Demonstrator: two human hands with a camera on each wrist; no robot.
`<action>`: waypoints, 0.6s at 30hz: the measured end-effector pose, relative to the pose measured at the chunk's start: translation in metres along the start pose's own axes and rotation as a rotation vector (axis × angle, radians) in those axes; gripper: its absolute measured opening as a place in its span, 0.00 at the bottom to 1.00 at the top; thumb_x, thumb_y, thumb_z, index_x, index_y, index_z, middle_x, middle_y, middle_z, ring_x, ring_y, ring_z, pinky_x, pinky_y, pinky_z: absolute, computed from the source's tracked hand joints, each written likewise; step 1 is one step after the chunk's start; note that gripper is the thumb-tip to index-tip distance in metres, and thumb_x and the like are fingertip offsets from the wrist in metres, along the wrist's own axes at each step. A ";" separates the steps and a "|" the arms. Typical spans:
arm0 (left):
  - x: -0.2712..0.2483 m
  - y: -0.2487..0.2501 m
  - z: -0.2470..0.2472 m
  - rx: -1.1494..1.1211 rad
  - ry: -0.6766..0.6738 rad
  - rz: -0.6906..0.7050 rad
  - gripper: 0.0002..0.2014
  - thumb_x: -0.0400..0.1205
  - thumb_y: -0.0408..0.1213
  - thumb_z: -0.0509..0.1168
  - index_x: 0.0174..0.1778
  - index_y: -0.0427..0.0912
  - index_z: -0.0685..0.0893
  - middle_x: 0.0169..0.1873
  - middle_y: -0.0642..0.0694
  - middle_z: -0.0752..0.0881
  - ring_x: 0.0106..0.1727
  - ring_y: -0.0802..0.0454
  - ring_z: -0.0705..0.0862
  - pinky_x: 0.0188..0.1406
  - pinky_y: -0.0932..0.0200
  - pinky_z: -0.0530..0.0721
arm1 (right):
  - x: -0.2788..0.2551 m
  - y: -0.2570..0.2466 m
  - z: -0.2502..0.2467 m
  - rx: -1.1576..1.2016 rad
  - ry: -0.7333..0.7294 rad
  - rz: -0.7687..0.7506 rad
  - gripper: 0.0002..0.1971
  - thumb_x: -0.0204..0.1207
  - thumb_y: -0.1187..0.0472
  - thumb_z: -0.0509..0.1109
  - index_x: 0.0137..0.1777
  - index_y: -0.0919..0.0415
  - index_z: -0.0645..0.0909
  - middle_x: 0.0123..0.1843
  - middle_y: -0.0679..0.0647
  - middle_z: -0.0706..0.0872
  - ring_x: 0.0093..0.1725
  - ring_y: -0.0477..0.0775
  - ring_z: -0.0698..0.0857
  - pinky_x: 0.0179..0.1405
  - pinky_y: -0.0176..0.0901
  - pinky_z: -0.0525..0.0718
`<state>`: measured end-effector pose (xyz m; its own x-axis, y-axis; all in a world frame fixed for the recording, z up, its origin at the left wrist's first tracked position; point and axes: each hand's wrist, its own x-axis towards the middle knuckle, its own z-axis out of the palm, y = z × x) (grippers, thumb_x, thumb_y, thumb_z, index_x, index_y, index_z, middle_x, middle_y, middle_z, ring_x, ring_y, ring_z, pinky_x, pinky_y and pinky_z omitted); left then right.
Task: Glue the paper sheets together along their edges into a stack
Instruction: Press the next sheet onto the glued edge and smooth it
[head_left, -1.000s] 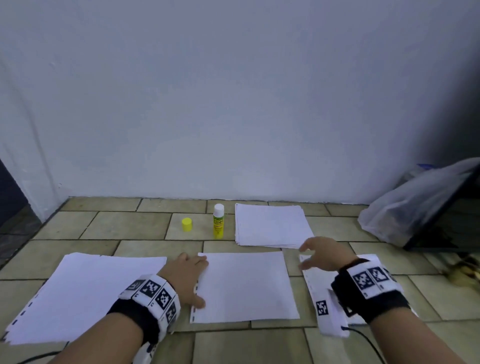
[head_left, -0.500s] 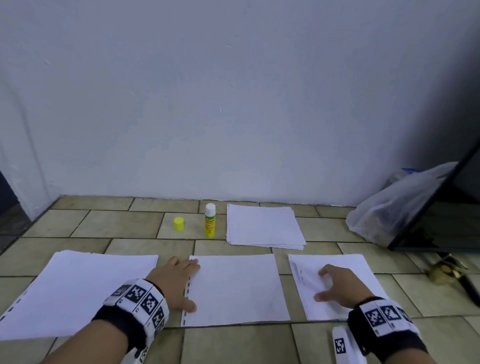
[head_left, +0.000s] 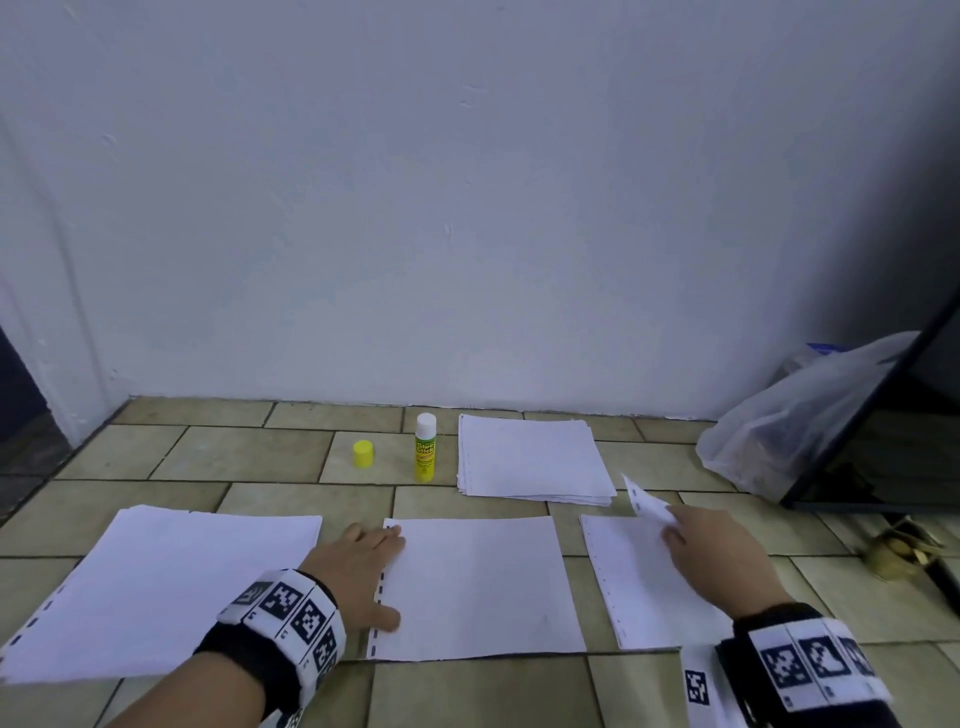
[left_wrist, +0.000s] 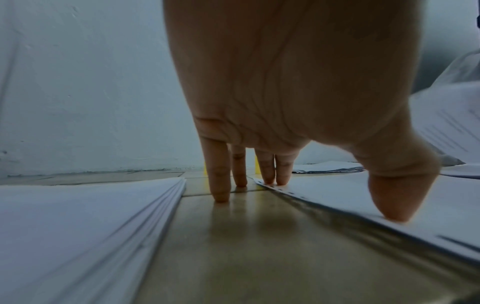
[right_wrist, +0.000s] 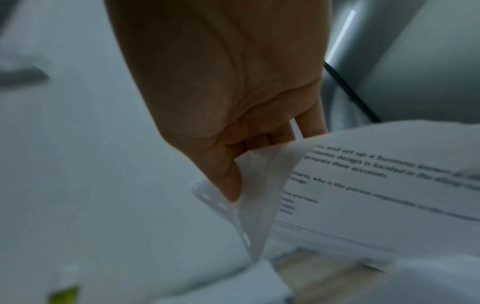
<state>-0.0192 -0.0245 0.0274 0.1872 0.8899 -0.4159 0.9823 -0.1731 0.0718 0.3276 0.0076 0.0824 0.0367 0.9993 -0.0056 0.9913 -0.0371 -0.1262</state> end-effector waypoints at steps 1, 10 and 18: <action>0.000 0.000 0.001 0.003 0.003 -0.001 0.45 0.79 0.57 0.64 0.85 0.48 0.47 0.85 0.56 0.46 0.83 0.52 0.50 0.74 0.52 0.69 | -0.006 -0.012 -0.009 -0.027 0.028 -0.035 0.12 0.84 0.57 0.55 0.54 0.57 0.79 0.41 0.50 0.81 0.39 0.50 0.77 0.38 0.37 0.70; -0.006 0.002 0.003 0.015 0.019 0.001 0.44 0.80 0.58 0.63 0.86 0.50 0.46 0.85 0.57 0.45 0.83 0.53 0.50 0.75 0.52 0.69 | -0.047 -0.154 0.023 0.035 -0.222 -0.410 0.16 0.83 0.51 0.55 0.58 0.60 0.78 0.59 0.60 0.83 0.61 0.60 0.79 0.62 0.47 0.71; -0.008 0.004 0.001 0.073 0.003 0.008 0.39 0.81 0.59 0.61 0.84 0.49 0.54 0.84 0.50 0.54 0.83 0.51 0.55 0.75 0.50 0.69 | -0.029 -0.175 0.074 0.185 -0.385 -0.378 0.22 0.83 0.48 0.59 0.67 0.64 0.77 0.65 0.61 0.82 0.65 0.61 0.78 0.62 0.46 0.75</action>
<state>-0.0171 -0.0331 0.0298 0.1955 0.8896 -0.4127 0.9775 -0.2109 0.0085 0.1436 -0.0152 0.0314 -0.3997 0.8720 -0.2826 0.8864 0.2892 -0.3614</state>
